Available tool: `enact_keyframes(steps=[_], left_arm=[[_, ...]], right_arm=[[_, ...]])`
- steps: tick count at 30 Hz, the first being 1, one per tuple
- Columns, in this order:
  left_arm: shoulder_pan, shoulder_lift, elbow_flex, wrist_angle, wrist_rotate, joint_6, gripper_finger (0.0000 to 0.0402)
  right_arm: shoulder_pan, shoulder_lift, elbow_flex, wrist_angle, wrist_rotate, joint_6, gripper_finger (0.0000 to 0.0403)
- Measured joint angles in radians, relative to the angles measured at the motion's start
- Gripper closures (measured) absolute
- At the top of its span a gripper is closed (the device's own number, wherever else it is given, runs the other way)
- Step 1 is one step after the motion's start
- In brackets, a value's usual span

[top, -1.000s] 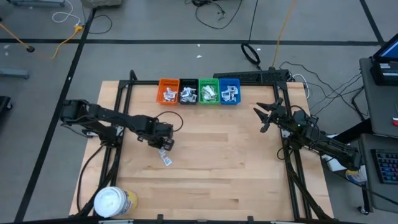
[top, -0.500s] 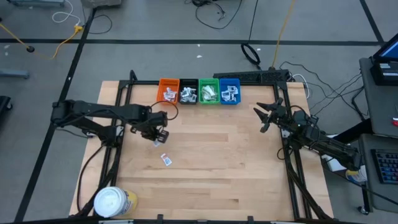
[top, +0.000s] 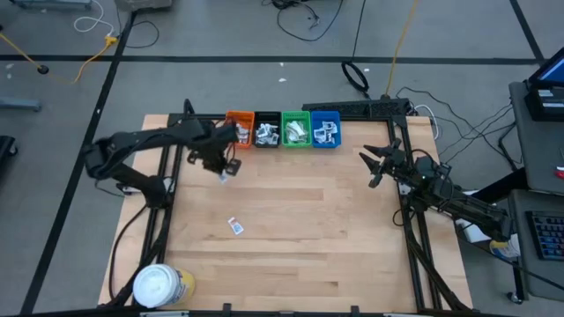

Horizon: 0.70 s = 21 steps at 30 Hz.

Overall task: Pick & Place First Aid Supplies
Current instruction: Put the red packet into the orange bin

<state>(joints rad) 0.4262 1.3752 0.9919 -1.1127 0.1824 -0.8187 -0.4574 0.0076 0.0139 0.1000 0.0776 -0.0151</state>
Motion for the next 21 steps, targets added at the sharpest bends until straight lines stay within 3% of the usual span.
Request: enact_keyframes(steps=[7,21], left_arm=[[0.200,0.142,0.160,-0.094,-0.009,0.205,0.0401],[0.427,0.499,0.645,-0.199,-0.017,0.439,0.0401]], right_arm=[[0.000,0.000,0.000,0.000,0.000,0.000,0.0264],[0.000,0.001,0.000,0.000,0.000,0.000,0.0264]])
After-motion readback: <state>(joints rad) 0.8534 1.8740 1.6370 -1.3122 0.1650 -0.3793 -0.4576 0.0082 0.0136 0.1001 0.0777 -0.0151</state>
